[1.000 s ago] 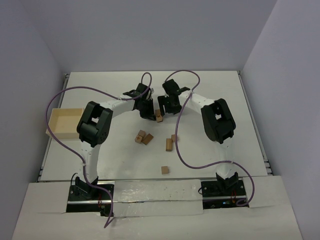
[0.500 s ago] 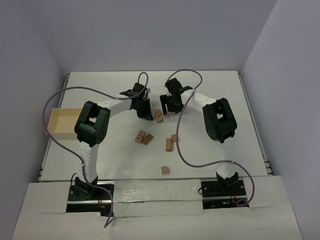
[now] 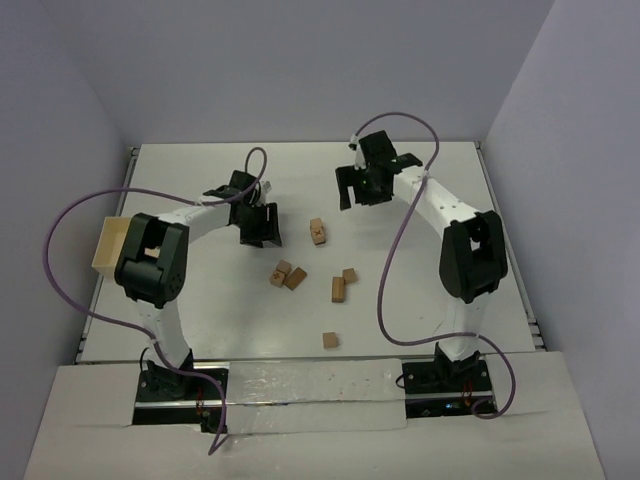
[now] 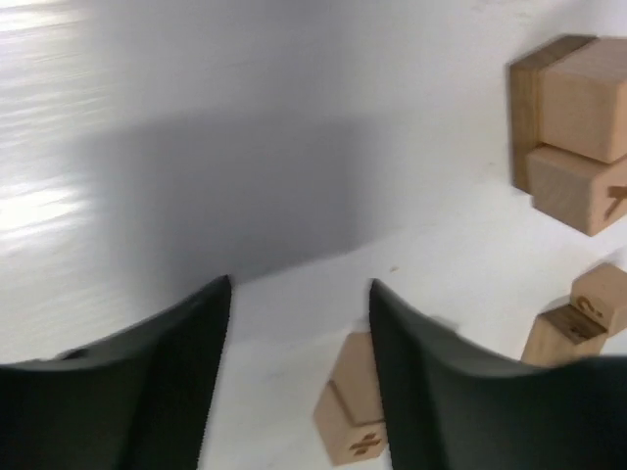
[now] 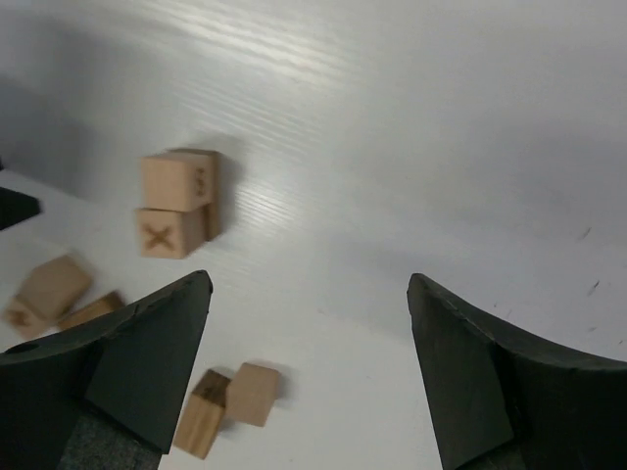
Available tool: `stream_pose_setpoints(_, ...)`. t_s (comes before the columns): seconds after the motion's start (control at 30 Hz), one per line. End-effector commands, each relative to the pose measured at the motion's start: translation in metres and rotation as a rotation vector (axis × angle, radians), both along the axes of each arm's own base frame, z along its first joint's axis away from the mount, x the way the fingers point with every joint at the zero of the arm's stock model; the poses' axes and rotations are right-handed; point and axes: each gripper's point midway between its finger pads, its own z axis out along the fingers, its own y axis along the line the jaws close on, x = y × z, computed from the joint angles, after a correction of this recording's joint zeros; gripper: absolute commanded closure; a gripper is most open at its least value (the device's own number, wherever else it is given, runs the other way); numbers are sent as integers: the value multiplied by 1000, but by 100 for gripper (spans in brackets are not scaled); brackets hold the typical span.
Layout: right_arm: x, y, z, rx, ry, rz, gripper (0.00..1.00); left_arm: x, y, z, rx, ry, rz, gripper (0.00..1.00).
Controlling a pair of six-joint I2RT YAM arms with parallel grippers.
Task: Build the wood block tower
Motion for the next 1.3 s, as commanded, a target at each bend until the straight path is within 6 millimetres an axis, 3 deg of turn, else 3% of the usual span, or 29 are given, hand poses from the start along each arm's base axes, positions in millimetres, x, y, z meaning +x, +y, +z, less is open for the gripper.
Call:
stream_pose_setpoints(0.0, -17, 31, 68, 90, -58, 72, 6, 12, 32, 35, -43, -115, -43, 1)
stream_pose_setpoints(0.07, -25, 47, 68, 84, -28, 82, 1, 15, 34, 56, -96, -170, -72, 1)
stream_pose_setpoints(0.27, -31, 85, 11, -5, 111, 72, 0, 25, 59, 115, -149, -349, -72, 1)
stream_pose_setpoints(0.37, -30, 94, -4, -53, 110, 79, 1, 21, 71, 130, -123, -425, -72, 1)
stream_pose_setpoints(0.57, -31, 104, -32, -129, 127, 91, 1, 11, 80, 137, -123, -462, -56, 1)
stream_pose_setpoints(0.83, -22, 107, -54, -164, 125, 92, 5, 7, 79, 147, -155, -480, -51, 1)
stream_pose_setpoints(1.27, -10, 112, -74, -186, 99, 155, 18, 8, 75, 155, -193, -480, -58, 1)
